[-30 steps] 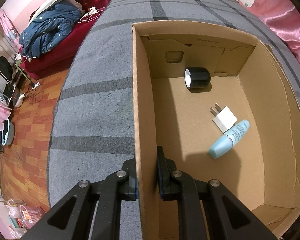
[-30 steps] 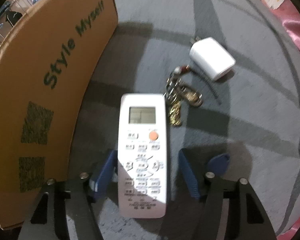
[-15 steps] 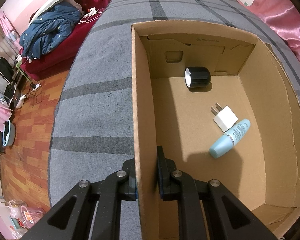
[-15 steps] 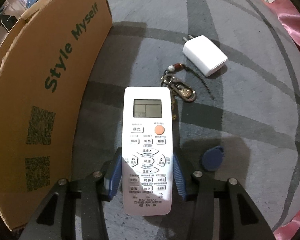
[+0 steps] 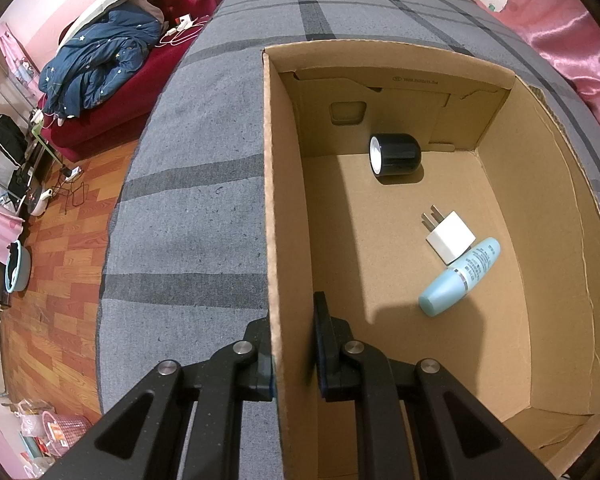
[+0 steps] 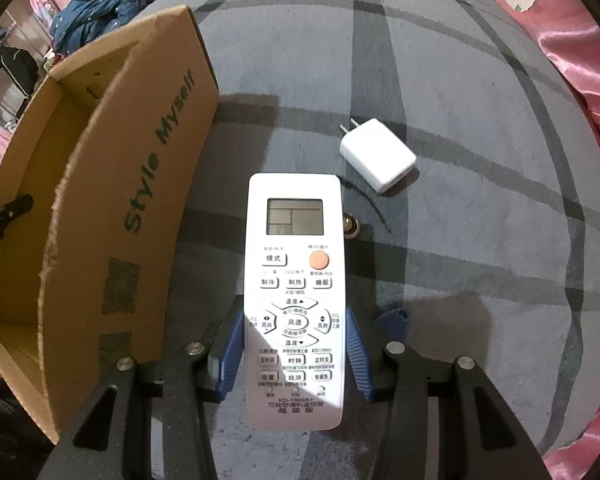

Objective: Organize rigid objects
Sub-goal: 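Lift and carry the white remote with the right gripper into the box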

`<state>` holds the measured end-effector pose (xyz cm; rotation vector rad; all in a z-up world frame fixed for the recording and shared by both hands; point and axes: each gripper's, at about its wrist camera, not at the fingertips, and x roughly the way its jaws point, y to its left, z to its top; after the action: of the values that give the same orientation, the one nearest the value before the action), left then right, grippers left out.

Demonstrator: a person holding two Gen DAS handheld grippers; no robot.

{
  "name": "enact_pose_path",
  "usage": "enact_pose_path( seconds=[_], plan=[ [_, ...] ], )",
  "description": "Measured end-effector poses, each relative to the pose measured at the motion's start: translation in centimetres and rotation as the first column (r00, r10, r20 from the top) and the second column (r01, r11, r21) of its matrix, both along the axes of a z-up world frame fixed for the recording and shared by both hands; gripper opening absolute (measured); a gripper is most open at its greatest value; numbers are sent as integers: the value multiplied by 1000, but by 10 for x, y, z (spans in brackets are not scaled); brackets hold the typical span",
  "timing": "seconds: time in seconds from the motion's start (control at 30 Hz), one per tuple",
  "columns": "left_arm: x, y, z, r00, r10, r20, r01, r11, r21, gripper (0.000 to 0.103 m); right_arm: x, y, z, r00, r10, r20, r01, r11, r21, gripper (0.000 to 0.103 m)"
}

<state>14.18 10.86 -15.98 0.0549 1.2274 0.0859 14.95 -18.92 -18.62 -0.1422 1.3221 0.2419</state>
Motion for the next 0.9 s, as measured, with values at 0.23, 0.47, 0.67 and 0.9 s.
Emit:
enact_pose_path(
  seconds=[0.23, 0.47, 0.67, 0.9],
  plan=[
    [0, 0, 0, 1000, 2, 0, -2, 1000, -3, 14, -4, 3, 30, 999, -5, 38, 4, 1000, 9, 49],
    [0, 1, 1, 1000, 3, 1, -3, 1000, -6, 14, 6, 9, 43, 998, -5, 65, 5, 1000, 14, 49],
    [-1, 1, 0, 1000, 2, 2, -2, 1000, -4, 14, 9, 13, 58, 996, -8, 91, 6, 1000, 26, 49],
    [0, 1, 0, 1000, 3, 1, -3, 1000, -5, 14, 13, 22, 78, 992, -4, 122, 2, 1000, 23, 49]
  ],
)
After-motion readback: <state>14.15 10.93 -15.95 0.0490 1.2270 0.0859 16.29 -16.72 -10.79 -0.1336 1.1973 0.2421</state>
